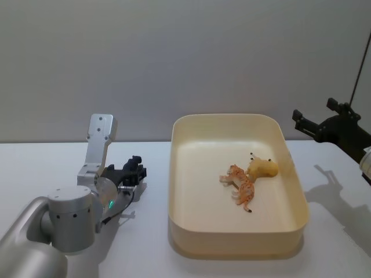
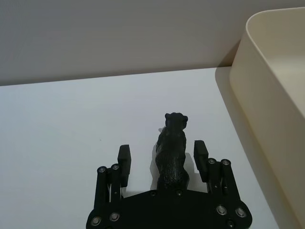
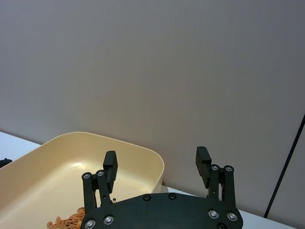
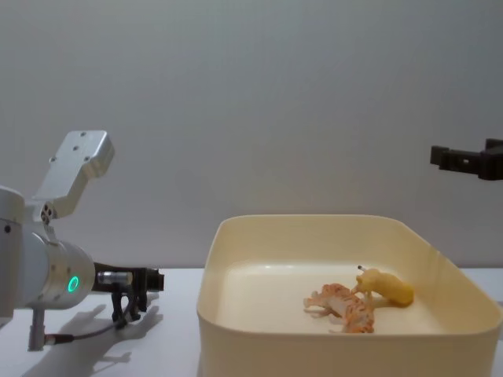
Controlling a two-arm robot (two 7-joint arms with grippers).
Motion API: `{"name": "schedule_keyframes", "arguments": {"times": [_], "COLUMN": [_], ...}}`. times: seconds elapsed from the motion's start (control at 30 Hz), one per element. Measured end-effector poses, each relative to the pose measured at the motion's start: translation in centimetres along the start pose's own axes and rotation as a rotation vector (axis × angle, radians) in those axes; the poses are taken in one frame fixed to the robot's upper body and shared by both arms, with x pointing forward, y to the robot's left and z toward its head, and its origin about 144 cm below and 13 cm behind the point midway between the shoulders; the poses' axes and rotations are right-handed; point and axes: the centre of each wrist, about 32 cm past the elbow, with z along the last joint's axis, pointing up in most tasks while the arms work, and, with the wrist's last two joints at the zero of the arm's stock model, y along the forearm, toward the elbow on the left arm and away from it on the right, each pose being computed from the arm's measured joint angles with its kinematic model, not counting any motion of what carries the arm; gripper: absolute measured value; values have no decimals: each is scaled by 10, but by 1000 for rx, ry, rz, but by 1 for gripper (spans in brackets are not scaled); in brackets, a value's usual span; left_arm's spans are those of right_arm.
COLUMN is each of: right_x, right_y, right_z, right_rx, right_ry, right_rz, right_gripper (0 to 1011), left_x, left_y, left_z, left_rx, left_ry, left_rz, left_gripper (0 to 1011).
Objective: Pick up the toy alternately with two hands and place it into the central storage box.
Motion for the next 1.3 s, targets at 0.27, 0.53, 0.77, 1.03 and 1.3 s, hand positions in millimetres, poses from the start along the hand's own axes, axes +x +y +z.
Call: {"name": "schedule_keyframes", "arguments": {"times": [0.27,0.53,0.77,1.03,1.3], "right_x": [0,0,0,0,0], "right_y": [0,0,0,0,0], "right_z": [0,0,0,0,0], "right_rx": [0,0,0,0,0], "right_ry": [0,0,0,0,0], "right_rz": [0,0,0,0,0], "right_gripper": [1001,1001,1001,1001,1001], "left_x": [1,1,-1,-7,-11], "left_y": [-2,-3,-1,5,11], "left_z": [-2,-3,2,18,37], "left_rx": [7,7,-22,-87,-120], "left_ry": [6,7,-12,-61,-129], "left_rz": [4,5,-2,-47,-112], "left_gripper": [563,330,320,320,320]}}
